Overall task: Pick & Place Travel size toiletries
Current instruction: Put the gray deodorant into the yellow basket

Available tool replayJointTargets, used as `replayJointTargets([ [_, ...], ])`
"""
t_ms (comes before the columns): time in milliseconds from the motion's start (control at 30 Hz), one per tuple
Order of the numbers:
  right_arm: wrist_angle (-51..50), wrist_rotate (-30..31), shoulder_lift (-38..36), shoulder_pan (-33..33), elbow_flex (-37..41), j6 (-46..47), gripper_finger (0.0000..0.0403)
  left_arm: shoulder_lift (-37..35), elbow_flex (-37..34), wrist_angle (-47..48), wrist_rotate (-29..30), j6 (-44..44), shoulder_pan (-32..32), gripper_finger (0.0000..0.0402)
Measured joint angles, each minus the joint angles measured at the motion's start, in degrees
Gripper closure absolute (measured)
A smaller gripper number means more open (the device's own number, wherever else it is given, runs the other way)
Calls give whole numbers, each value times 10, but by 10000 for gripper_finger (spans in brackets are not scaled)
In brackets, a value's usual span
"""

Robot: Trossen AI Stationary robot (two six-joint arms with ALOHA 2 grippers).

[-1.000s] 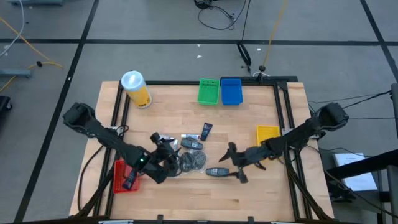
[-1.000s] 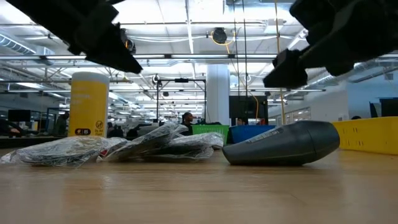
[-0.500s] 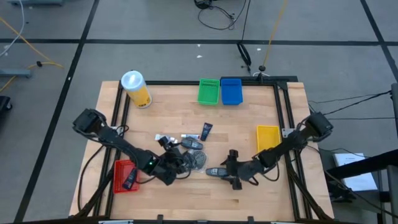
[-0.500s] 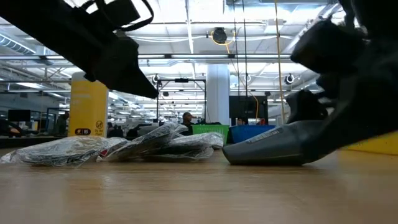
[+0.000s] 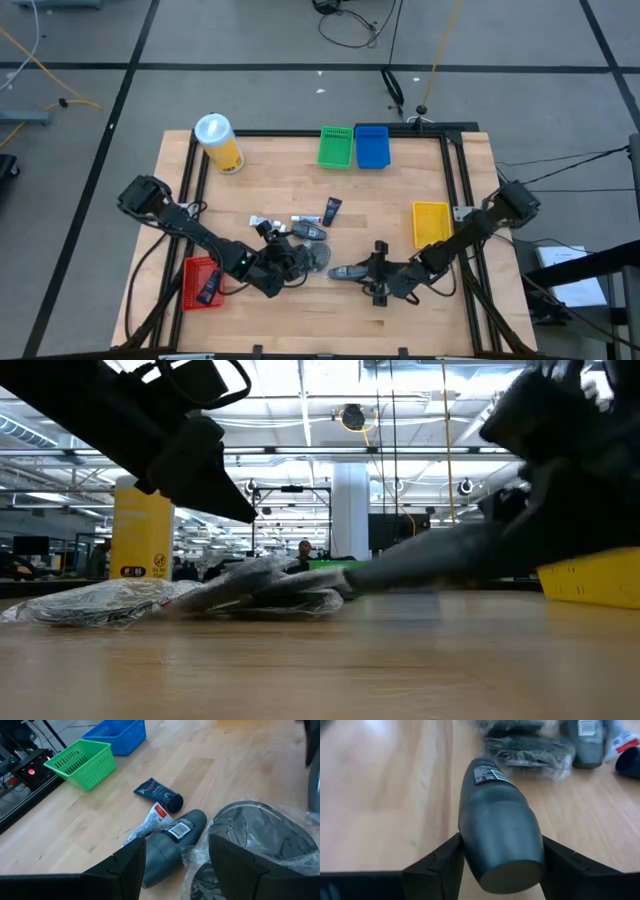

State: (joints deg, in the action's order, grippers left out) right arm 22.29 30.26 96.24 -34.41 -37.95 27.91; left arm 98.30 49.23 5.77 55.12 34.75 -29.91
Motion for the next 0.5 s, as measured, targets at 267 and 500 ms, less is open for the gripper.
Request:
replayJointTargets([
  [267,-538,-56,-185,-12,-100,271,210,0,0,0,-1,0,0,188],
  [500,-947,-170,-287,12,-217,493,210,0,0,1,-12,-4,0,188],
])
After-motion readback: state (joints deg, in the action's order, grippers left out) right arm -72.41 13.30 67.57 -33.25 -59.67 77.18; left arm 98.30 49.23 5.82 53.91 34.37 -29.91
